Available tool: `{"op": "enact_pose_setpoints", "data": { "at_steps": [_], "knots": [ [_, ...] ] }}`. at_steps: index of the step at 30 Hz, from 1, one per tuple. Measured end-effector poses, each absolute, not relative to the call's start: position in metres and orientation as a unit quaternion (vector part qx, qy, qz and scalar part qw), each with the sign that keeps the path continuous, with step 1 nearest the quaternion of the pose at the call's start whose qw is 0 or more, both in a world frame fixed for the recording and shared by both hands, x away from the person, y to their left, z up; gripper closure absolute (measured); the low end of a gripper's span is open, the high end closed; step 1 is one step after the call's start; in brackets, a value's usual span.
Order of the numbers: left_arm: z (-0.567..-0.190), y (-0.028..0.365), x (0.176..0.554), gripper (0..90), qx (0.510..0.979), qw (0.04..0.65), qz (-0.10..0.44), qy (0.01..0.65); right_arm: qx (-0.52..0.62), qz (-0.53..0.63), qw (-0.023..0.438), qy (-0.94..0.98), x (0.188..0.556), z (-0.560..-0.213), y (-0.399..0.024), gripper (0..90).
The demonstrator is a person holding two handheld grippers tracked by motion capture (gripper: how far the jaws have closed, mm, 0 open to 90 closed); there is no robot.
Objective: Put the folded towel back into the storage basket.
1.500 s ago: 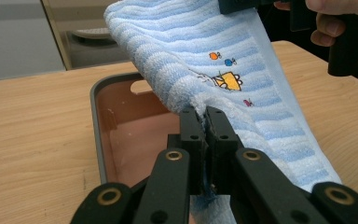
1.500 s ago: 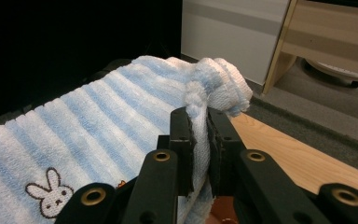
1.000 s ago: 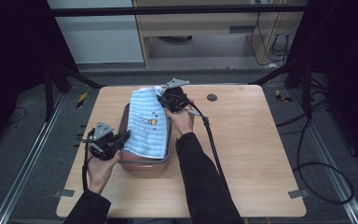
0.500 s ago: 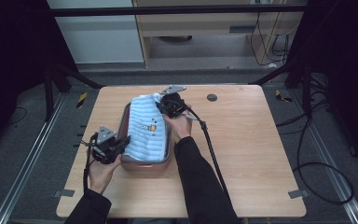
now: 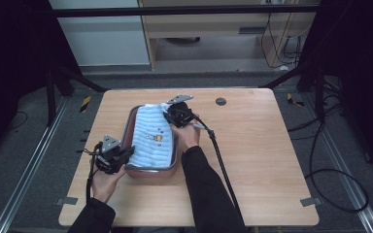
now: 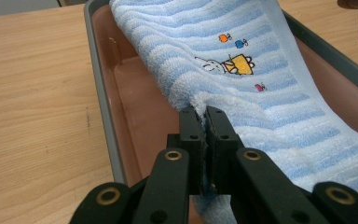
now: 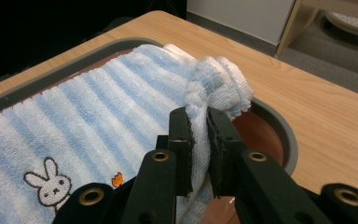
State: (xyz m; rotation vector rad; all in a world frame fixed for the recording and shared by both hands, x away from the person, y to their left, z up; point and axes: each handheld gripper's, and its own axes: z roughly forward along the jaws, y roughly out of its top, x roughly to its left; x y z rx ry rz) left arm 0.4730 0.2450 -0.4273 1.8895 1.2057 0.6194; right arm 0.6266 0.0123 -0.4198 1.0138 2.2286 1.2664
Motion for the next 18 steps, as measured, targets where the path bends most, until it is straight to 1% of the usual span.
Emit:
{"op": "enact_pose_setpoints", "data": {
  "at_steps": [9,11,14,18],
  "knots": [
    [-0.436,0.244,0.477,85.0,0.753,0.378,0.237,0.485,0.369,0.425,0.181,0.807,0.630,-0.434,0.013,78.5],
    [-0.436,0.244,0.478,82.7,0.751,0.377,0.236,0.488,0.369,0.420,0.177,0.810,0.630,-0.437,0.014,74.4],
    [-0.434,0.245,0.478,76.8,0.744,0.384,0.238,0.492,0.363,0.415,0.186,0.813,0.629,-0.437,0.014,67.9],
    [-0.429,0.247,0.476,73.7,0.739,0.394,0.244,0.489,0.366,0.432,0.200,0.800,0.626,-0.430,0.011,61.6]
  ]
}}
